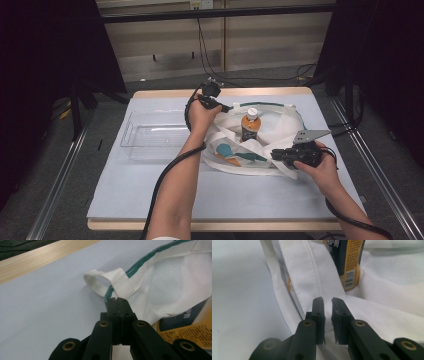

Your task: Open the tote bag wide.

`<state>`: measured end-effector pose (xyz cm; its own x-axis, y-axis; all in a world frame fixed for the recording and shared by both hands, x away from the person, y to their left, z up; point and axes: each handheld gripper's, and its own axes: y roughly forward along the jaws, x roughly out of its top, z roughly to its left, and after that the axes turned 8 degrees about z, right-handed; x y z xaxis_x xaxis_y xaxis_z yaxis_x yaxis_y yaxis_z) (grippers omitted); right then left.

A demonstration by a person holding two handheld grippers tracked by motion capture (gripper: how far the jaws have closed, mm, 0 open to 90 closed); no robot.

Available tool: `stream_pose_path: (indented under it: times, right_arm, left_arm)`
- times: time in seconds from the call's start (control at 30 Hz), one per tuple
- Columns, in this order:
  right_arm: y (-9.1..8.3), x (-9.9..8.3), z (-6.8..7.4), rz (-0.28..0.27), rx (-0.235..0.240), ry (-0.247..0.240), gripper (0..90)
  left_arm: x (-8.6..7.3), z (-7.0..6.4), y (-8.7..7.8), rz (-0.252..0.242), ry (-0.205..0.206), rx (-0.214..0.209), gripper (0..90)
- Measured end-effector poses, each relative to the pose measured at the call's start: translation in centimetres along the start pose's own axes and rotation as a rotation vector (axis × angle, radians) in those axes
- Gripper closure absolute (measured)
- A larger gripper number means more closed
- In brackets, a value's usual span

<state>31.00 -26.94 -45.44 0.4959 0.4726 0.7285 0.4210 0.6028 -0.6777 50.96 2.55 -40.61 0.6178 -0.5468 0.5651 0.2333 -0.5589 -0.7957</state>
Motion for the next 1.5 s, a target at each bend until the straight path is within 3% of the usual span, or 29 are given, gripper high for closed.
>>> stream_pose_path:
  times: [0.37,0.87,0.97,1.0,1.5]
  right_arm:
    - [0.0,0.0,0.1,0.002,-0.005,-0.006,81.0]
    - [0.3,-0.2,0.3,0.010,-0.009,-0.014,81.0]
    - [0.3,-0.2,0.3,0.006,-0.010,-0.014,81.0]
    - [0.3,-0.2,0.3,0.005,-0.010,-0.012,81.0]
    - [0.5,-0.6,0.4,0.008,-0.011,-0.008,80.8]
  left_arm:
    - [0.0,0.2,0.6,0.014,-0.012,0.020,89.9]
    - [-0.4,0.7,1.4,0.021,-0.025,0.010,90.0]
    - [-0.4,0.5,1.6,0.002,-0.062,0.014,90.0]
    - [-0.4,0.7,1.5,0.022,-0.037,0.013,90.0]
    - [-0.4,0.6,1.5,0.025,-0.031,0.009,90.0]
